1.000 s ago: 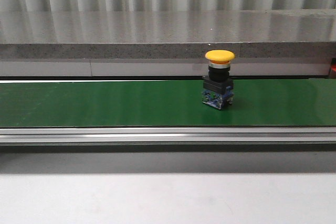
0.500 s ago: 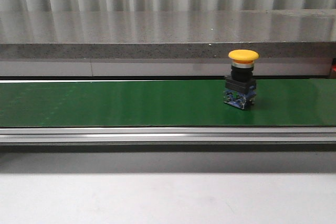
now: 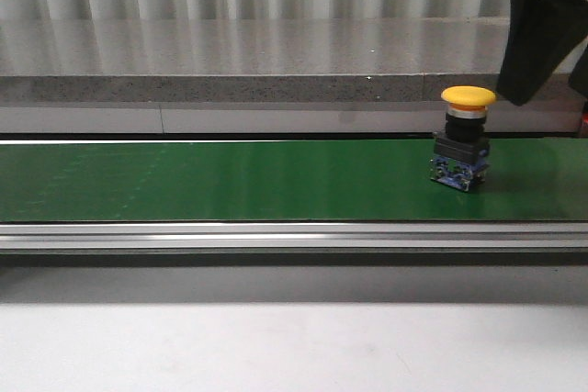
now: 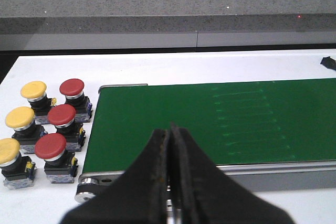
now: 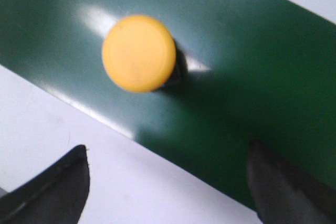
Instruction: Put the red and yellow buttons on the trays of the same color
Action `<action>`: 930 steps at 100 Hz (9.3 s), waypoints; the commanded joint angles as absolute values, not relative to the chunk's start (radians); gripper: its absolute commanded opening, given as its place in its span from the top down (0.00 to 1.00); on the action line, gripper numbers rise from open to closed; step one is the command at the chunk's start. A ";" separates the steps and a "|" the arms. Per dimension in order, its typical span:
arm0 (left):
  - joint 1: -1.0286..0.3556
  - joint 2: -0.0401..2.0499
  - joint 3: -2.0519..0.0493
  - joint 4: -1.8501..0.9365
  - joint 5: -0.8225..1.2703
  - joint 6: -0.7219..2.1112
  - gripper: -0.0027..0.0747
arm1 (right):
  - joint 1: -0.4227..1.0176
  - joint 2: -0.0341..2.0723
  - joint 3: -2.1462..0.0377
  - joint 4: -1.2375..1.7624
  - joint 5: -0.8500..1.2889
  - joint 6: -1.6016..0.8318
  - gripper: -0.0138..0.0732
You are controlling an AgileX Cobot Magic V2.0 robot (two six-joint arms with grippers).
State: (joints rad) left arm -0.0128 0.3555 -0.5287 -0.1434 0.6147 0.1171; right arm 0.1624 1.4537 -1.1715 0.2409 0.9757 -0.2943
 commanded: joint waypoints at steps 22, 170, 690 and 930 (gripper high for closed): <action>-0.019 0.364 -0.553 -0.153 0.538 0.116 0.99 | 0.165 1.502 -1.194 0.269 0.812 -0.310 0.15; -0.019 0.364 -0.553 -0.153 0.538 0.116 0.99 | -0.515 1.375 -0.996 0.064 0.673 0.097 0.69; 0.364 1.132 -0.681 0.000 0.317 -0.385 0.12 | -0.054 0.791 -0.801 0.109 0.635 -0.023 0.92; 0.250 1.187 -0.862 0.000 0.333 -0.323 0.99 | -0.054 0.791 -0.801 0.109 0.635 -0.023 0.92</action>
